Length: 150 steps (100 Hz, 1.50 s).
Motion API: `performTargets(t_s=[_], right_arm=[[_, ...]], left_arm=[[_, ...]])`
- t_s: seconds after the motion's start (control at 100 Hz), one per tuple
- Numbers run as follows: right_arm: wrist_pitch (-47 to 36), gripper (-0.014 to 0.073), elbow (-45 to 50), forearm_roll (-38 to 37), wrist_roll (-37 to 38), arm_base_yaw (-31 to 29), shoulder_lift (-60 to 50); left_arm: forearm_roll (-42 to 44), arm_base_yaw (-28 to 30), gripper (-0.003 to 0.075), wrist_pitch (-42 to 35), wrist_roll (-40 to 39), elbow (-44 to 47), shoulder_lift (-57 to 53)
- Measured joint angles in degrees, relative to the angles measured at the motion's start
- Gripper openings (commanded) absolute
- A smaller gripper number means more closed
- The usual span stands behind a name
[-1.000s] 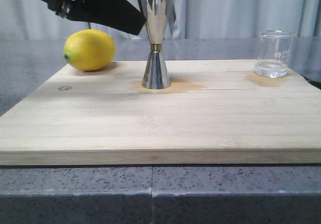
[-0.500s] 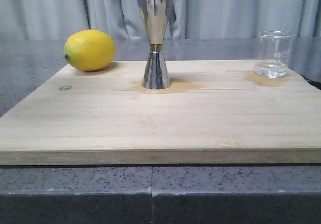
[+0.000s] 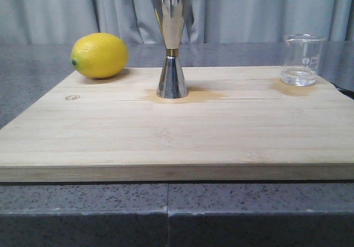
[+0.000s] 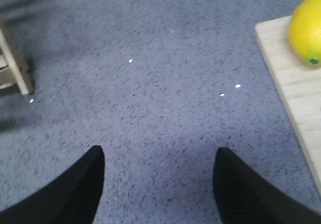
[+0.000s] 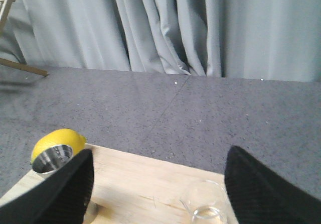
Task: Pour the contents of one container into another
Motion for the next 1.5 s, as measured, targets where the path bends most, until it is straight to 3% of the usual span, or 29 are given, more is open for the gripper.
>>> performTargets(t_s=[0.29, 0.68, 0.82, 0.96, 1.08, 1.21, 1.37, 1.5], right_arm=[[4.89, 0.0489, 7.31, 0.00, 0.66, 0.00, -5.08], [15.87, 0.0483, 7.81, 0.00, 1.38, 0.00, -5.08], [17.39, 0.0406, 7.81, 0.00, 1.54, 0.00, -5.08], [17.67, 0.0255, 7.81, 0.00, 1.54, 0.00, -5.08], [17.67, 0.0090, 7.81, 0.00, 1.54, 0.00, -5.08], [17.67, -0.0074, 7.81, 0.00, 1.54, 0.00, -5.08], [17.57, -0.0071, 7.81, 0.00, 1.54, 0.00, -5.08], [17.57, -0.0071, 7.81, 0.00, 1.54, 0.00, -5.08]], left_arm=[[0.26, 2.67, 0.0428, -2.37, -4.51, 9.57, -9.90], [-0.39, 2.80, 0.0428, -3.81, -4.60, 10.44, -10.33], [-0.39, 2.80, 0.0428, -4.64, -4.60, 10.44, -10.33], [-1.11, 2.80, 0.0422, -5.92, -4.60, 10.44, -10.33], [-2.33, 2.80, 0.0342, -6.57, -4.73, 10.44, -10.33], [-3.00, 2.80, 0.0174, -6.71, -4.75, 10.44, -10.33], [-3.09, 2.80, -0.0021, -6.93, -4.75, 10.44, -10.33], [-3.09, 2.80, -0.0019, -7.43, -4.85, 10.44, -10.33]])
